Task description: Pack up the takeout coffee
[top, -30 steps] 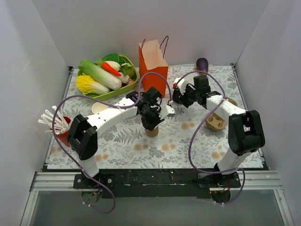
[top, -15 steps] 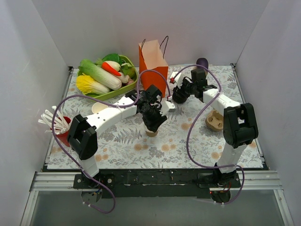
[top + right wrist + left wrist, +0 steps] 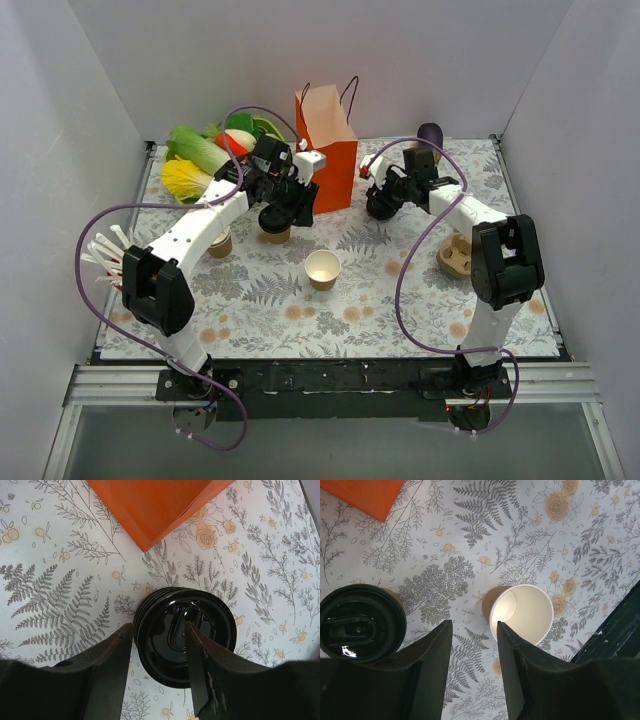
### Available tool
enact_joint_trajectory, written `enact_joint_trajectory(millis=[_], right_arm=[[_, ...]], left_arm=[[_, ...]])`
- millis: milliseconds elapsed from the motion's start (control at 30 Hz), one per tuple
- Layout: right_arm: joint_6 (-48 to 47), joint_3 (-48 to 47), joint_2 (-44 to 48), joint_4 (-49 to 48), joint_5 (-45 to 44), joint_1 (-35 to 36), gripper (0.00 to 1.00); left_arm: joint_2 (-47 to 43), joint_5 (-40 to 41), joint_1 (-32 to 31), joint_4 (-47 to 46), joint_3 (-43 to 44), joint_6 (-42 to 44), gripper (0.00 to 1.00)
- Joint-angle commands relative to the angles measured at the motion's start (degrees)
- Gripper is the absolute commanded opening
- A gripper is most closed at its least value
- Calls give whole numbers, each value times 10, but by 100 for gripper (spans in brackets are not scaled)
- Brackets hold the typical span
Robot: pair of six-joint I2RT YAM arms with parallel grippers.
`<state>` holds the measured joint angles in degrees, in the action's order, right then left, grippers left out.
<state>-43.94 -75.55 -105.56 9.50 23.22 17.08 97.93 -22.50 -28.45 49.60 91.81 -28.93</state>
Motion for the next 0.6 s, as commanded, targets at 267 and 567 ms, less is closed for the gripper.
enact_joint_trajectory(millis=[267,567], right_arm=[[-4,-61,-37,32,-3,-1,48],[-8,-58,-35,44,-7,-1,47]], left_arm=[[-43,0,0,-14,-9,-10,41],[-40,2,4,-18,-8,-10,41]])
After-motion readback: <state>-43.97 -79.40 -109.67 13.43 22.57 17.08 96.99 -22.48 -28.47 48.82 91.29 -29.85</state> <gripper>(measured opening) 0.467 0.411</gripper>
